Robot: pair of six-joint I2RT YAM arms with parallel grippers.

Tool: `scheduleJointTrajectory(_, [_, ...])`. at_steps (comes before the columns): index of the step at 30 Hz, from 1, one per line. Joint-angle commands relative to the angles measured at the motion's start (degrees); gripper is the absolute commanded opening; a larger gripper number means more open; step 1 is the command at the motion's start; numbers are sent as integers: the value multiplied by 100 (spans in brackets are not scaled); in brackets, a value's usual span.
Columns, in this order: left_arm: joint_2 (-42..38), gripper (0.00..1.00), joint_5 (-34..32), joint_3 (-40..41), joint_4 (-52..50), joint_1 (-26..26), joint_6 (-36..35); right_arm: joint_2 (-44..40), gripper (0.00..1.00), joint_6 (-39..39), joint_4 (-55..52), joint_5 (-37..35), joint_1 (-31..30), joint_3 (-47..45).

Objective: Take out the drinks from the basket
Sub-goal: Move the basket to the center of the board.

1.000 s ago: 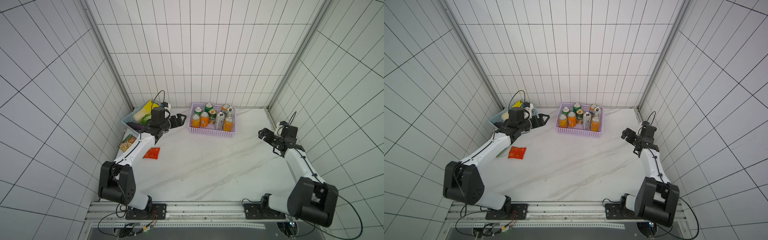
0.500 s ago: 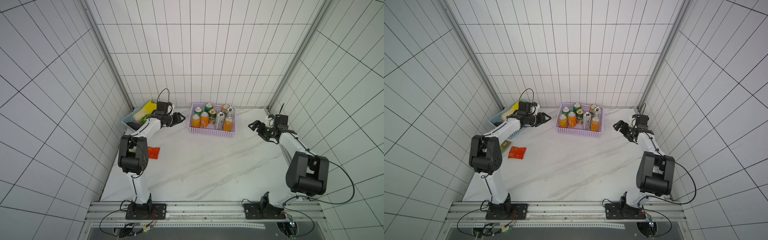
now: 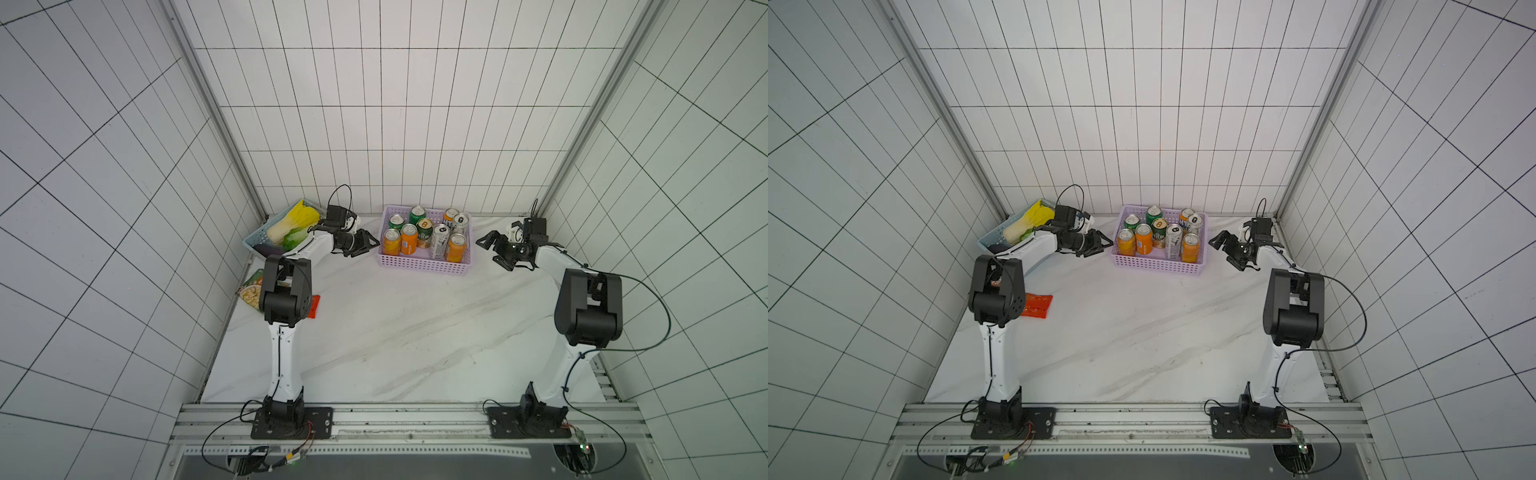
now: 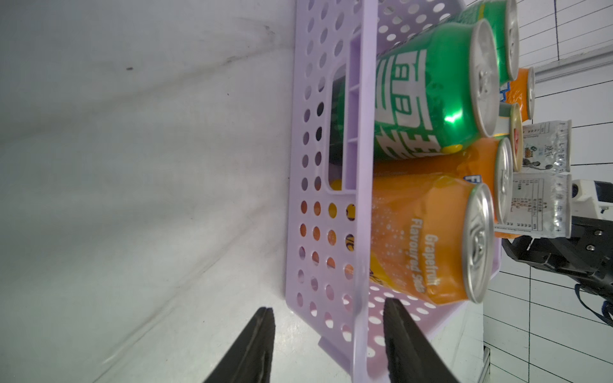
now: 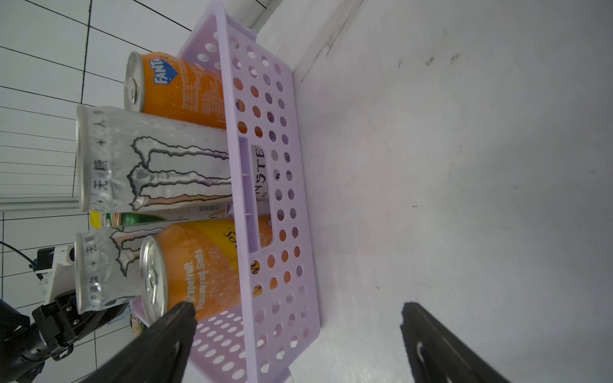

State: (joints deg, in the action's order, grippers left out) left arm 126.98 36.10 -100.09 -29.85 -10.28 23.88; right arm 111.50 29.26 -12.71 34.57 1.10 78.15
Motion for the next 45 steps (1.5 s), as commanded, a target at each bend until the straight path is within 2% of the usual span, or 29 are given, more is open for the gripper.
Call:
scheduleJointTrajectory(1, [241, 47, 152, -303, -72, -79, -105, 248, 96, 73, -15, 178, -101, 341])
scheduleJointTrajectory(6, [449, 35, 160, -458, -90, -88, -15, 561, 85, 62, -104, 363, -193, 599])
scheduleJointTrajectory(12, [525, 28, 179, -458, -92, -149, -41, 819, 76, 54, -158, 481, -329, 784])
scheduleJointTrajectory(18, [557, 15, 196, -419, -153, -215, -89, 941, 57, -6, -248, 490, -408, 851])
scheduleJointTrajectory(27, [217, 3, 64, 65, 14, -272, -61, 874, 33, -185, -410, 529, -470, 718])
scheduleJointTrajectory(35, [-130, 0, -4, 555, 221, -303, -6, 556, 18, -341, -482, 564, -535, 444])
scheduleJointTrajectory(45, [-843, 0, -41, 1473, 462, -316, -32, 115, 12, -517, -566, 602, -725, -10])
